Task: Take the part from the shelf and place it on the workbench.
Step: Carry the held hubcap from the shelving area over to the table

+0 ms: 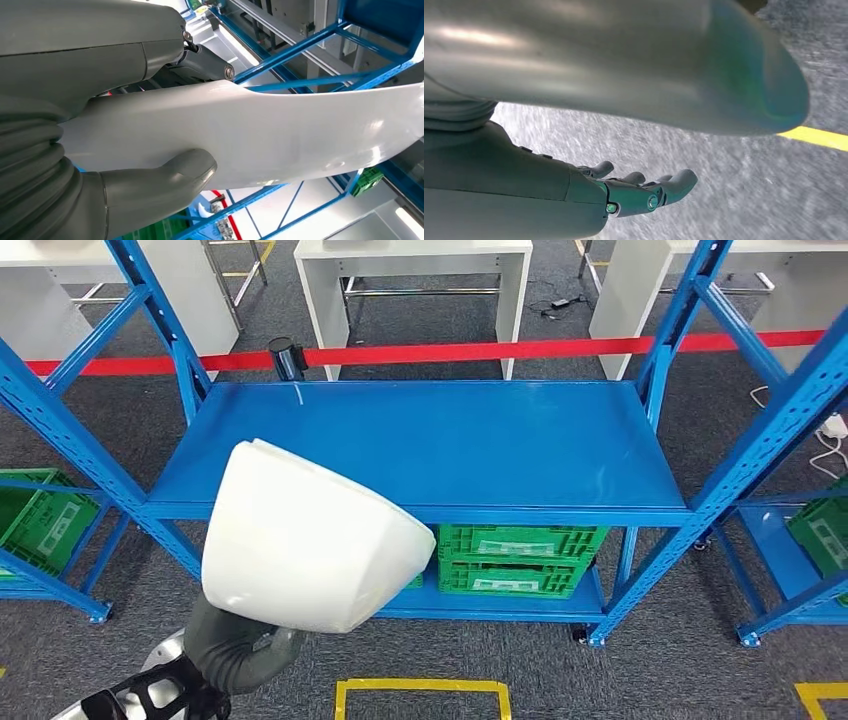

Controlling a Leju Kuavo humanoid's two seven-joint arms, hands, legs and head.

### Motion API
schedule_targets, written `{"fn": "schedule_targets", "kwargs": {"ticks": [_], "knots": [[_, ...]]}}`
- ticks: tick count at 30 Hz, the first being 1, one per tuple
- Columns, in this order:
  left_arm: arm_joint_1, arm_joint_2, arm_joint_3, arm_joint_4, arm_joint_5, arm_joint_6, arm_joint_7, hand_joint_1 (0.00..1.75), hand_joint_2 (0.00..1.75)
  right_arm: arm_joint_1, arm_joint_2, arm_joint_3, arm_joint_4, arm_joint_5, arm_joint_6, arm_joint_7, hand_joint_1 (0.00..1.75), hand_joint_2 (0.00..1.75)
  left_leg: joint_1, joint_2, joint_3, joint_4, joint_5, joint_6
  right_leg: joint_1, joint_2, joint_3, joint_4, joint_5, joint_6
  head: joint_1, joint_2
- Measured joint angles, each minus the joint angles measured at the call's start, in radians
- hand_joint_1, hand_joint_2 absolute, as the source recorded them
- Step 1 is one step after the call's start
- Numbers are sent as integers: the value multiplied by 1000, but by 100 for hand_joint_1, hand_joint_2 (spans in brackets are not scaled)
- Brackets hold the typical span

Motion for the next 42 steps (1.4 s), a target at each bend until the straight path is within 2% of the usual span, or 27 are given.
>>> {"fn": "schedule_targets", "kwargs": {"ticks": [1,2,3,4,5,6,8,9,11,12,14,16,17,18,19,20,21,23,24,26,29,30,32,34,36,40,42], "knots": [[-5,1,0,5,0,-1,0,175,175,0,0,-6,0,-13,16,5,0,0,1,0,-8,59,-32,-3,0,-1,-16,1,12,1,-2,0],[-9,2,0,10,0,-1,0,175,175,1,0,-13,0,-24,30,9,0,0,1,0,-8,101,-41,-4,1,-1,-31,2,24,2,-3,0],[-14,2,0,15,-1,-2,0,175,175,1,-1,-21,0,-37,45,13,0,0,1,0,7,114,-28,-4,1,-1,-48,3,36,4,-4,0],[-20,2,-1,21,-1,-3,0,175,175,1,-1,-29,0,-49,57,17,0,0,1,0,39,93,-1,-2,1,-1,-63,5,46,6,-4,0],[-27,2,-1,26,-1,-4,0,175,175,0,-1,-37,0,-59,67,20,0,0,1,-1,87,39,23,2,1,-1,-74,7,56,9,-5,0],[-35,2,-1,30,0,-4,0,175,175,0,-1,-46,0,-68,77,22,0,0,0,-2,142,-35,29,7,2,0,-83,8,65,13,-6,0],[-52,2,-3,38,4,-5,0,175,175,0,-1,-64,0,-86,92,25,0,0,-5,-5,219,-152,13,18,3,1,-91,8,82,24,-7,0],[-59,3,-4,43,7,-6,0,175,175,1,-1,-73,0,-94,99,27,0,0,-8,-5,230,-178,4,25,3,1,-92,6,91,31,-7,0],[-68,4,-7,53,14,-7,0,175,175,2,-1,-88,0,-107,113,32,0,0,-9,-3,221,-187,17,41,0,2,-93,1,104,45,-8,0],[-72,4,-8,57,16,-7,0,175,175,3,-2,-96,0,-112,120,34,0,0,-8,-1,213,-189,28,51,-1,3,-99,9,92,50,-7,0],[-76,6,-10,65,19,-7,0,175,175,5,-1,-108,0,-121,133,37,0,0,-7,3,189,-193,54,66,-3,5,-125,81,13,56,-2,0],[-77,8,-11,75,21,-8,0,175,175,5,-1,-119,0,-128,145,37,0,0,-9,4,158,-190,76,71,-3,5,-159,205,-79,60,4,0],[-77,9,-12,80,21,-8,0,175,175,5,-1,-123,0,-130,149,37,0,0,-10,4,142,-187,87,72,-3,5,-165,255,-96,61,5,0],[-77,10,-13,86,21,-8,0,175,175,5,-1,-128,0,-132,151,37,0,0,-11,5,125,-182,97,71,-3,5,-157,276,-89,61,6,0],[-78,11,-14,90,21,-8,0,175,175,5,-1,-132,0,-133,152,38,0,0,-12,5,108,-177,106,70,-2,5,-131,262,-66,60,7,0],[-79,12,-16,94,21,-8,0,175,175,5,0,-136,0,-135,154,39,0,0,-12,5,93,-170,114,68,-2,5,-87,214,-39,56,8,0],[-82,12,-18,97,21,-9,1,175,175,4,0,-140,0,-136,155,41,0,0,-13,5,80,-164,121,65,1,4,-32,144,-30,50,8,0],[-89,11,-24,100,20,-13,2,175,175,0,0,-145,-1,-141,159,42,0,0,-14,6,65,-155,130,57,8,3,51,22,-43,40,9,0],[-94,11,-29,101,18,-16,3,175,175,-1,0,-148,-1,-143,161,43,0,0,-13,7,63,-154,135,51,11,2,67,-8,-55,35,9,0],[-103,11,-39,102,14,-21,8,175,175,-1,2,-155,-1,-146,165,43,0,0,-13,7,60,-156,131,46,13,2,63,-21,-53,35,10,0],[-116,11,-48,102,12,-25,24,175,175,1,5,-161,-1,-149,167,50,0,0,-14,6,56,-160,95,52,12,1,51,-25,-39,33,10,0],[-121,11,-52,102,13,-26,30,175,175,1,6,-163,-1,-151,168,54,0,0,-15,6,54,-163,97,52,12,0,48,-25,-32,28,9,0],[-129,11,-59,103,16,-26,38,175,175,1,8,-167,-1,-154,168,63,0,0,-13,6,53,-174,139,51,14,0,41,-23,-23,21,9,0],[-135,11,-64,107,19,-25,42,175,175,1,11,-170,-1,-156,169,72,0,0,-12,5,50,-182,179,41,14,0,35,-20,-18,20,9,0],[-142,11,-68,111,23,-22,44,175,175,1,12,-175,-1,-159,169,79,0,0,-13,4,46,-182,184,41,12,0,31,-19,-16,22,7,0],[-160,10,-80,115,31,-20,55,175,175,0,15,-187,-1,-172,177,90,0,0,-12,1,48,-192,188,54,11,-5,35,-25,-16,30,5,0],[-173,5,-87,116,31,-20,68,175,175,0,14,-191,-1,-173,184,93,0,0,-6,-3,57,-215,201,59,12,-5,29,-4,-37,39,6,0]]}}
